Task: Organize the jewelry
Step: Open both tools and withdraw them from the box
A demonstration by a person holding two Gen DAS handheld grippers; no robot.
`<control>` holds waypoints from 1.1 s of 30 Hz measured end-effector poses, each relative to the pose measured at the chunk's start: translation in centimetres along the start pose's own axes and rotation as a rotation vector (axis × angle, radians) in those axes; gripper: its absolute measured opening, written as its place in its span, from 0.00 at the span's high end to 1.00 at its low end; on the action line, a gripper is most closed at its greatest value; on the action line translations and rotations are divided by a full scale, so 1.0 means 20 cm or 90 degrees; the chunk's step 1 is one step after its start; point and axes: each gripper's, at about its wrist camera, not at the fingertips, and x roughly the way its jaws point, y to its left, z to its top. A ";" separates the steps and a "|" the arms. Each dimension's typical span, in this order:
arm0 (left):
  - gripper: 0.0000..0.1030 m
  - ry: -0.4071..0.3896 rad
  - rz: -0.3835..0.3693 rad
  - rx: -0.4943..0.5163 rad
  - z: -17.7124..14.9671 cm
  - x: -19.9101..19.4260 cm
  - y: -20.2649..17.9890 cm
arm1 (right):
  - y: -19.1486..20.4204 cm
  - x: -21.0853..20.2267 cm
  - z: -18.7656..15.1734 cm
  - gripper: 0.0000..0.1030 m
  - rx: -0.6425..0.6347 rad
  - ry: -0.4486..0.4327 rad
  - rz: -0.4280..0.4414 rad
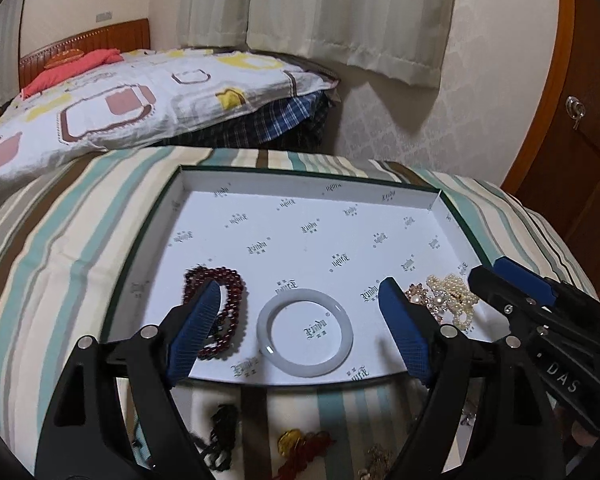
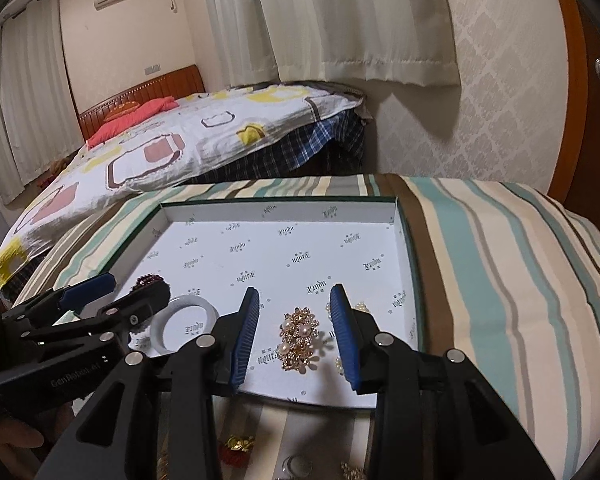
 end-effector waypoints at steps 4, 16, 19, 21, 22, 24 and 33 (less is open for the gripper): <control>0.23 -0.020 0.007 -0.007 -0.02 -0.10 0.02 | 0.01 -0.06 -0.02 0.64 -0.001 -0.009 -0.007; 0.23 -0.032 0.029 -0.032 -0.18 -0.34 0.11 | 0.04 -0.24 -0.19 0.64 0.001 -0.012 -0.019; 0.23 -0.033 0.032 -0.039 -0.24 -0.39 0.12 | 0.05 -0.29 -0.24 0.64 -0.005 -0.012 -0.023; 0.23 -0.036 0.036 -0.041 -0.27 -0.43 0.13 | 0.06 -0.31 -0.27 0.64 -0.007 -0.013 -0.024; 0.23 -0.037 0.039 -0.040 -0.29 -0.45 0.14 | 0.06 -0.32 -0.28 0.64 -0.007 -0.012 -0.025; 0.23 -0.037 0.045 -0.040 -0.32 -0.48 0.15 | 0.07 -0.35 -0.32 0.64 -0.007 -0.009 -0.024; 0.23 -0.022 0.069 -0.052 -0.48 -0.55 0.23 | 0.08 -0.41 -0.43 0.64 -0.007 -0.006 -0.029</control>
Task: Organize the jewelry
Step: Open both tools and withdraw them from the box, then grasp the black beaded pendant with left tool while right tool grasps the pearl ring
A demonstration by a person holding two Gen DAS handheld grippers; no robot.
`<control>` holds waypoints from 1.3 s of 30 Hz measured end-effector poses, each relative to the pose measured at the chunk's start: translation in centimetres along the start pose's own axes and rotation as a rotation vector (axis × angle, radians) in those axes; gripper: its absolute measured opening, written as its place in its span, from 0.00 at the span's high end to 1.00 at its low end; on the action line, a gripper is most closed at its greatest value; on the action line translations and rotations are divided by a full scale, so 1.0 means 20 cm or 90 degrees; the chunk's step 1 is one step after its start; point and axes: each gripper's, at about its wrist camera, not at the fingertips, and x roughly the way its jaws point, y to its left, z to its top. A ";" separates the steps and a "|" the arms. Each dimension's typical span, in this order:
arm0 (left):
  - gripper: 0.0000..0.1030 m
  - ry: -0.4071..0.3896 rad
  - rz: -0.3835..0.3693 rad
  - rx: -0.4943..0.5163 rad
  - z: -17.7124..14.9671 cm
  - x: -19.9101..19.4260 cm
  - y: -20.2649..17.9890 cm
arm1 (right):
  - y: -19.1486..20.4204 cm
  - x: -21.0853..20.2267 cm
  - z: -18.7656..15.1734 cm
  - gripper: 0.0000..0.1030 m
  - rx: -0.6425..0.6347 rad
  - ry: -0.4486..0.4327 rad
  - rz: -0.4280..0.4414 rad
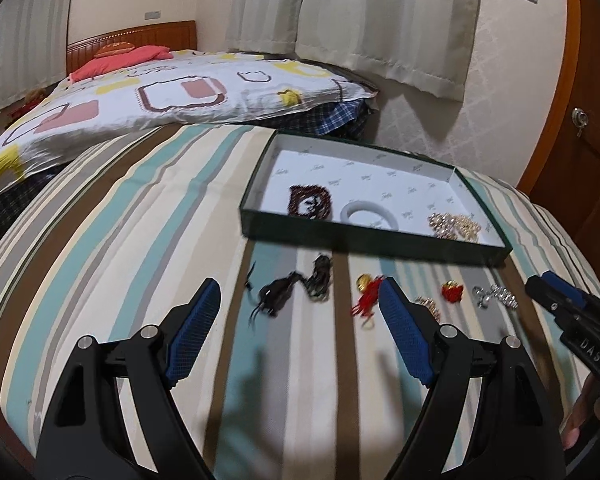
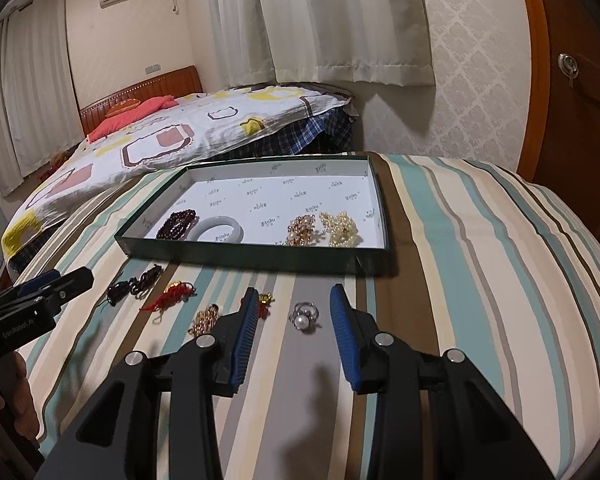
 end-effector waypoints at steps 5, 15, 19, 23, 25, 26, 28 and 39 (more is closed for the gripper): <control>0.23 0.006 0.013 -0.010 -0.05 0.00 0.04 | 0.00 -0.01 -0.03 0.64 0.002 -0.004 -0.003; 0.23 0.007 0.028 -0.008 -0.07 0.02 0.06 | -0.02 -0.01 -0.06 0.64 0.008 -0.001 -0.009; 0.23 0.016 0.030 -0.008 -0.07 0.05 0.07 | -0.02 0.00 -0.07 0.64 0.008 0.002 -0.010; 0.23 0.030 0.031 -0.008 -0.05 0.12 0.07 | -0.03 0.02 -0.07 0.64 0.008 0.010 -0.010; 0.24 0.034 0.035 -0.003 -0.04 0.15 0.07 | -0.03 0.03 -0.07 0.64 0.009 0.012 -0.011; 0.25 0.037 0.038 -0.002 -0.04 0.17 0.07 | -0.03 0.04 -0.07 0.64 0.010 0.015 -0.011; 0.32 0.049 0.034 -0.003 -0.03 0.20 0.08 | -0.04 0.05 -0.07 0.64 0.012 0.019 -0.011; 0.55 0.113 0.011 -0.005 0.01 0.36 0.11 | -0.05 0.11 -0.08 0.64 0.019 0.038 -0.007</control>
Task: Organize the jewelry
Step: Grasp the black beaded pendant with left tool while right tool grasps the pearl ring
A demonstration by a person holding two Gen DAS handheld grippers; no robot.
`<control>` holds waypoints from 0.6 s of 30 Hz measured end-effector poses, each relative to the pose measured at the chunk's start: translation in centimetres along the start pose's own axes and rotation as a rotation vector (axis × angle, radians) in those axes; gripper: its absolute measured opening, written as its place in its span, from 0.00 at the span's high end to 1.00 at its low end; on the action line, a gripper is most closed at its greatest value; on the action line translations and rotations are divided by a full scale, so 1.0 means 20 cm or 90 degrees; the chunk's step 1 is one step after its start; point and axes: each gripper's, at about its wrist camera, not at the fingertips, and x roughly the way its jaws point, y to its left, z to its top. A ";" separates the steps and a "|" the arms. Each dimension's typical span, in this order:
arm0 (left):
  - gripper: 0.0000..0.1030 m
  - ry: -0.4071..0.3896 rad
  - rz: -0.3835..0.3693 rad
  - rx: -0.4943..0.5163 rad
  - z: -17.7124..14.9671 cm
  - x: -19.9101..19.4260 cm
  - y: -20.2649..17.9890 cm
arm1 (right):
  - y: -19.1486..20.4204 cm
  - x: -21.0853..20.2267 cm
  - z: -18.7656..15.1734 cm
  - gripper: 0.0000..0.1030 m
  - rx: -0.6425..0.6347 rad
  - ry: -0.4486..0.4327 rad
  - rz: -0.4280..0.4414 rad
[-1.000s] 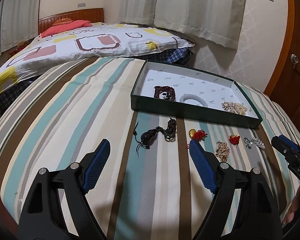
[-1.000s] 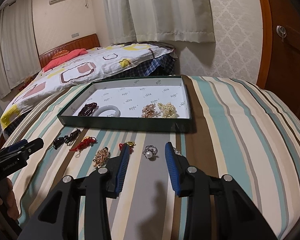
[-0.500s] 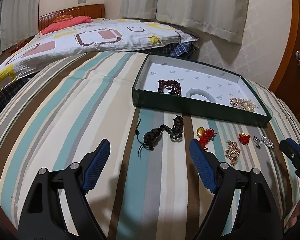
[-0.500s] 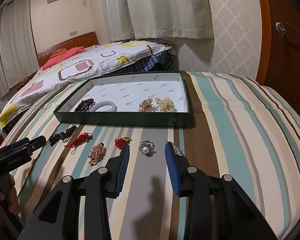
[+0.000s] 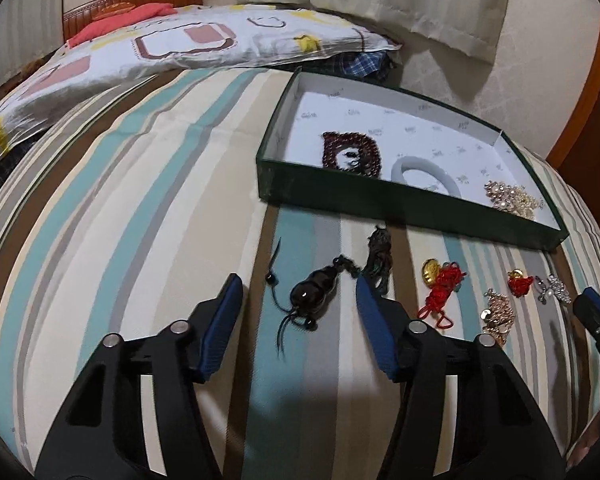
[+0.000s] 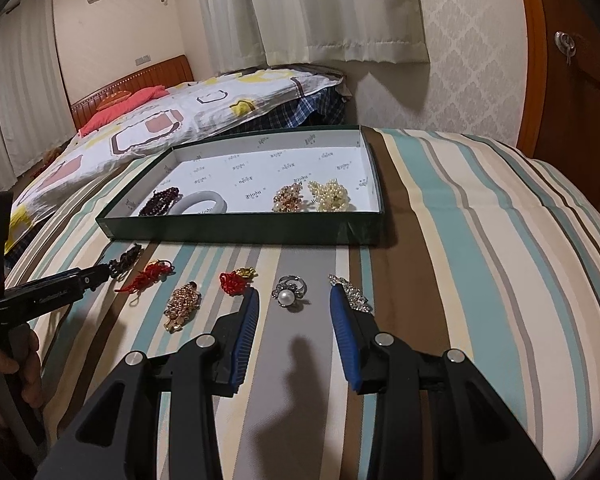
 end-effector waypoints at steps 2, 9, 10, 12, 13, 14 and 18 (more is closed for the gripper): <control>0.71 0.002 0.002 0.017 0.01 0.01 -0.01 | 0.00 0.01 0.00 0.64 0.000 0.002 0.000; 0.80 -0.001 -0.012 0.016 0.00 0.00 0.00 | -0.01 0.03 0.01 0.64 -0.001 0.010 -0.004; 0.80 -0.003 -0.010 0.014 -0.01 -0.01 0.01 | -0.01 0.04 0.01 0.64 -0.001 0.011 -0.005; 0.80 -0.008 -0.003 0.015 -0.02 -0.02 0.02 | -0.02 0.05 0.03 0.64 0.004 0.014 -0.003; 0.80 -0.008 0.001 0.014 -0.03 -0.03 0.02 | -0.02 0.05 0.03 0.64 0.004 0.016 -0.003; 0.80 -0.009 0.001 0.009 -0.04 -0.04 0.03 | -0.02 0.06 0.03 0.64 0.002 0.018 -0.004; 0.80 -0.012 0.006 -0.004 -0.05 -0.06 0.07 | 0.01 0.10 0.04 0.64 -0.005 0.034 0.002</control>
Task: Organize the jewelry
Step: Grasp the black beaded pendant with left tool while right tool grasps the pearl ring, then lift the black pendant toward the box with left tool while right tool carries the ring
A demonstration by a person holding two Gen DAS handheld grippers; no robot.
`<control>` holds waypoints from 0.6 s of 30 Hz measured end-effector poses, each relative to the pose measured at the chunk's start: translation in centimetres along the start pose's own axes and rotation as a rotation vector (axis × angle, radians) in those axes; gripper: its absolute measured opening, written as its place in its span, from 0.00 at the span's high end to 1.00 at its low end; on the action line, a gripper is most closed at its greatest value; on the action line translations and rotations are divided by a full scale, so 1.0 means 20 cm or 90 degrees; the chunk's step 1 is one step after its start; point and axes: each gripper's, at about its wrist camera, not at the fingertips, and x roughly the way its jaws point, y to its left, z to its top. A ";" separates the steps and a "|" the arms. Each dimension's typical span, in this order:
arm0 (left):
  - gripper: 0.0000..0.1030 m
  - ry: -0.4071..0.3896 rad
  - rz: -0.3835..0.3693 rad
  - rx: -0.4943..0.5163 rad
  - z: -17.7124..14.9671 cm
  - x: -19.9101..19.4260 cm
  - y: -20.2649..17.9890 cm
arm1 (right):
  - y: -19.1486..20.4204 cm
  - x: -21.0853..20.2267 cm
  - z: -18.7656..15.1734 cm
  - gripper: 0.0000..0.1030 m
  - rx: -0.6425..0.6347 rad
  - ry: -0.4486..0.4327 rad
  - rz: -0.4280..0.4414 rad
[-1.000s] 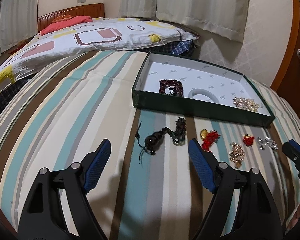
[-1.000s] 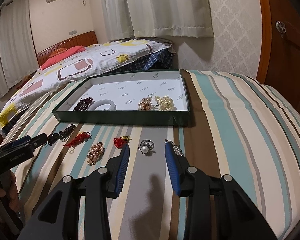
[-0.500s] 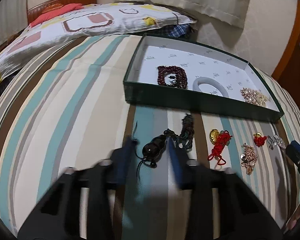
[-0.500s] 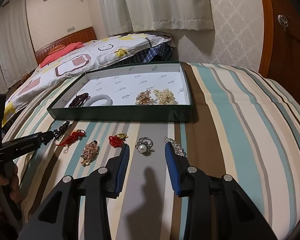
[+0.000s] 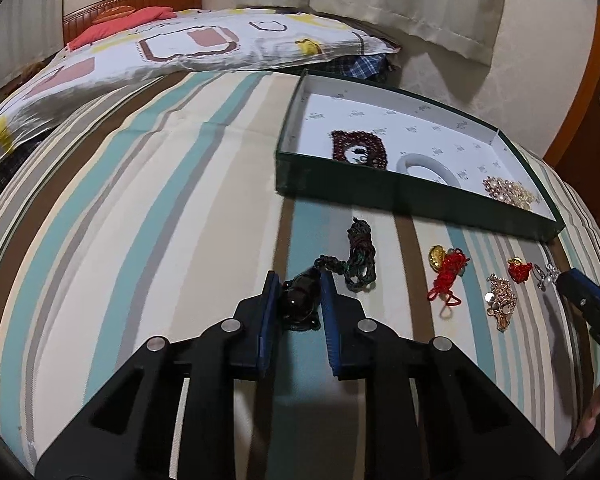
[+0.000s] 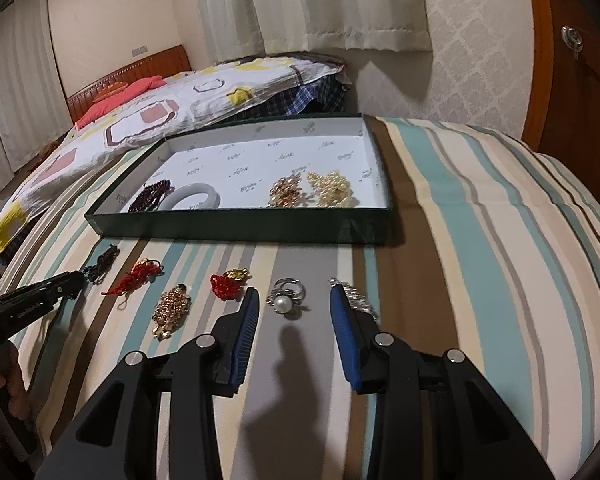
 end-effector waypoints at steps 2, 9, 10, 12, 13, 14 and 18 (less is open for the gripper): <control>0.80 -0.005 0.003 -0.008 0.01 -0.01 0.02 | 0.01 0.02 0.01 0.64 -0.004 0.007 0.000; 0.80 -0.008 0.008 -0.021 0.01 -0.01 0.05 | 0.04 0.10 0.02 0.66 -0.011 0.037 -0.005; 0.80 -0.008 0.008 -0.021 0.01 -0.01 0.05 | 0.04 0.11 0.02 0.70 -0.013 0.044 -0.004; 0.80 -0.007 0.007 -0.021 0.01 -0.01 0.05 | 0.04 0.12 0.01 0.75 -0.013 0.051 -0.004; 0.80 -0.008 0.006 -0.021 0.01 -0.01 0.04 | 0.04 0.12 0.01 0.76 -0.012 0.051 -0.005; 0.80 -0.008 0.005 -0.021 0.01 -0.01 0.04 | 0.04 0.12 0.01 0.78 -0.011 0.051 -0.005; 0.80 -0.011 0.003 -0.020 0.01 -0.02 0.04 | 0.03 0.11 0.01 0.79 -0.006 0.049 -0.001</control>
